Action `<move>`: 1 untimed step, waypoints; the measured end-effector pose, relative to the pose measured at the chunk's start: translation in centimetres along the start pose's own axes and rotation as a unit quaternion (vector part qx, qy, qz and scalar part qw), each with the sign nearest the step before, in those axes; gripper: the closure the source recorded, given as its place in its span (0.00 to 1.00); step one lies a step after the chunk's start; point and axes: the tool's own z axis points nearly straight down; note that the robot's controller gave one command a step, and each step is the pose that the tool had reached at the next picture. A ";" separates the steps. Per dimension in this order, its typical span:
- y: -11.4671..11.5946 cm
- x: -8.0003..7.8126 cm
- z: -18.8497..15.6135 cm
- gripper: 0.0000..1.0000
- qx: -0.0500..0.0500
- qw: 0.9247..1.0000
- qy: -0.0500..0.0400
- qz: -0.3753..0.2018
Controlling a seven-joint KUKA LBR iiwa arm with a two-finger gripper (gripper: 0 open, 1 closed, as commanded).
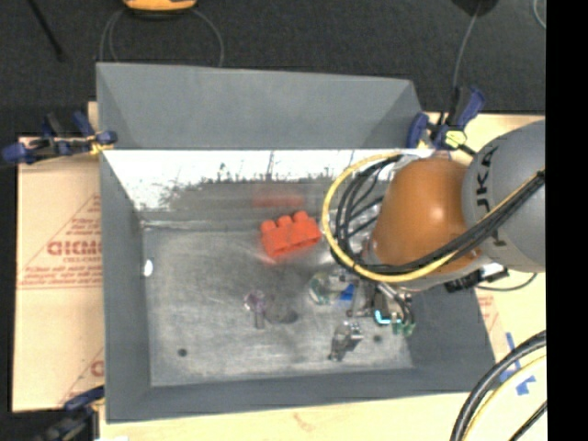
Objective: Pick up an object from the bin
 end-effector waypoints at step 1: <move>8.1 -6.2 7.5 0.00 0.001 0.999 -0.007 -0.054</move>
Offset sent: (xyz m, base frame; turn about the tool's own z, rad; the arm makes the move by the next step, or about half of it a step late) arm 0.0580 0.0794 -0.0770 -0.1008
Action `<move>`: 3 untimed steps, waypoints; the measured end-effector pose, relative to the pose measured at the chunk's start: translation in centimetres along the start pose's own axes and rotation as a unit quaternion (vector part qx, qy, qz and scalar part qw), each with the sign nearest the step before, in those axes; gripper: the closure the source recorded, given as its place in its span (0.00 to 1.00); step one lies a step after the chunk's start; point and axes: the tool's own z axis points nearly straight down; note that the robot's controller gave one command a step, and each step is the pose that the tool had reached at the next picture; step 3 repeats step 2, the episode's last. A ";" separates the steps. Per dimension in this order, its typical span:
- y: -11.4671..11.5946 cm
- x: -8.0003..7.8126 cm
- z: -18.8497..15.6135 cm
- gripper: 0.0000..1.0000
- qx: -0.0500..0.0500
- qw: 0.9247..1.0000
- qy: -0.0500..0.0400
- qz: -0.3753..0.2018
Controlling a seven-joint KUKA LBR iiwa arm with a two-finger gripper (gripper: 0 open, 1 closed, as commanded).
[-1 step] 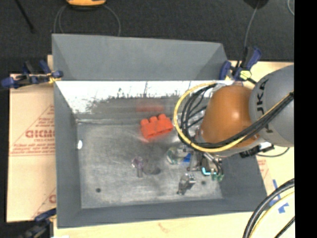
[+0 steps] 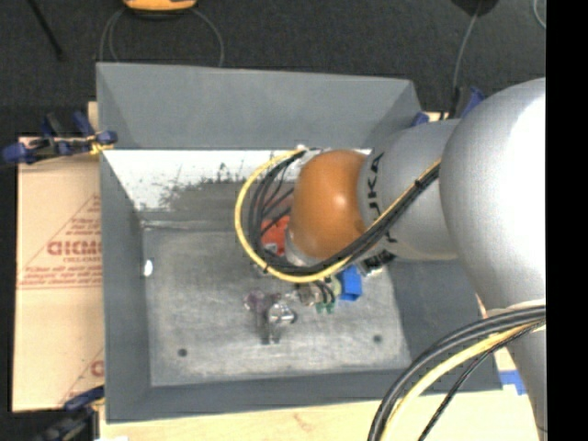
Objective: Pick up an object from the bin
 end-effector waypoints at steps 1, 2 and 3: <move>-0.1 -0.1 -0.5 1.00 -0.001 1.000 -0.003 0.002; 0.8 0.1 -18.9 1.00 -0.001 0.997 -0.002 -0.080; 0.8 0.1 -18.9 1.00 -0.001 0.997 -0.002 -0.080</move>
Offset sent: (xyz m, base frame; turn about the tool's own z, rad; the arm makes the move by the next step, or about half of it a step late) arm 0.0000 0.0000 0.0000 0.0000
